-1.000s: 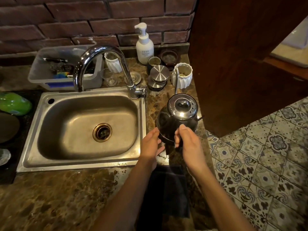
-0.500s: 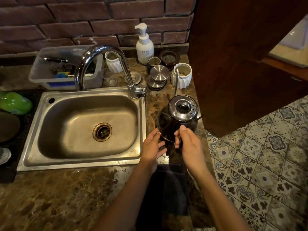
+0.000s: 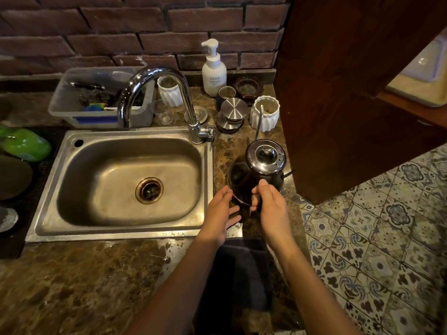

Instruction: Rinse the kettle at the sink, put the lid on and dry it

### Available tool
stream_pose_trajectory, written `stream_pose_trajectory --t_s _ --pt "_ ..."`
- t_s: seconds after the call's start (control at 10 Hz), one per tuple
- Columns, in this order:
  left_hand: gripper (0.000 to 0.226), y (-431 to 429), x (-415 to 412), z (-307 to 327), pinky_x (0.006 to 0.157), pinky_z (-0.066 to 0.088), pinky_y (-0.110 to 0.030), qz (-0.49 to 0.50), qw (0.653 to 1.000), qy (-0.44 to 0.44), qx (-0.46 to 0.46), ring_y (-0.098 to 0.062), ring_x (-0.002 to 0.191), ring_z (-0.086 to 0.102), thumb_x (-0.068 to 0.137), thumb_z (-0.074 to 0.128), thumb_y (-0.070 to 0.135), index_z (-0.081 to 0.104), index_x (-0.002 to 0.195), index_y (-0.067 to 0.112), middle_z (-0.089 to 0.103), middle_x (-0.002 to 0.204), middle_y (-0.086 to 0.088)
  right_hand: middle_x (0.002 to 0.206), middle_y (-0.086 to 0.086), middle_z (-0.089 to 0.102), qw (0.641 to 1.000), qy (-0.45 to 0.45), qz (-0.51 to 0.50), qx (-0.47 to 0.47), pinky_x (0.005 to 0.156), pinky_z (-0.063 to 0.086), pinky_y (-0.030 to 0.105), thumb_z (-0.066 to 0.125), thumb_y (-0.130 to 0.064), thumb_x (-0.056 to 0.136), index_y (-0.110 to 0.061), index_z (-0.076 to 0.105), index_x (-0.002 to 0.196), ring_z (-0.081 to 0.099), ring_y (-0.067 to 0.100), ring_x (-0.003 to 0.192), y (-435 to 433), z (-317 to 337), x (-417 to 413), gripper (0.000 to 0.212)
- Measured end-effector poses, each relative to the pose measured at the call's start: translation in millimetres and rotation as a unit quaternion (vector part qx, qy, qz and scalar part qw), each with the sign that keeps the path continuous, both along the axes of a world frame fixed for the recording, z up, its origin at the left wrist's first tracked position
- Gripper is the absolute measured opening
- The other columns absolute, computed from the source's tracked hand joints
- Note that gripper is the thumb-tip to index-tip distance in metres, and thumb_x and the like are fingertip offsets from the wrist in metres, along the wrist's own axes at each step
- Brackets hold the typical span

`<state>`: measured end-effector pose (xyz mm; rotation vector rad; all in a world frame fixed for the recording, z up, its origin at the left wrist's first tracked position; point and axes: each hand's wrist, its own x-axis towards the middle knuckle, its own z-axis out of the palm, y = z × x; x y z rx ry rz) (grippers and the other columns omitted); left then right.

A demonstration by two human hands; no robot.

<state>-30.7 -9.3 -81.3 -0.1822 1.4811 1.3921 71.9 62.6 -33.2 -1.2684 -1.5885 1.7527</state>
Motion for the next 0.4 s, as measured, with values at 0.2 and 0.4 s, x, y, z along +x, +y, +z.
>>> stream_pose_trajectory --t_s 0.2,0.4 --pt "0.05 3 2 0 0.088 0.057 -0.039 0.005 1.0 -0.017 0.018 -0.026 0.115 0.067 0.105 0.053 0.036 0.038 0.153 0.031 0.062 0.125 0.005 0.07 -0.003 0.069 0.999 -0.03 0.038 0.015 0.073 0.05 0.031 0.048 -0.045 0.103 -0.016 0.07 0.087 0.065 0.008 0.07 4 3 6 0.04" --pt "0.051 3 1 12 0.099 0.055 -0.043 -0.057 0.997 0.055 -0.026 -0.024 0.119 0.062 0.106 0.048 0.045 0.038 0.154 0.029 0.054 0.146 -0.001 0.064 -0.008 0.065 0.947 -0.238 0.031 0.211 0.065 0.046 0.032 0.033 -0.073 0.091 -0.028 0.063 0.075 0.063 0.007 0.068 9 19 17 0.057"
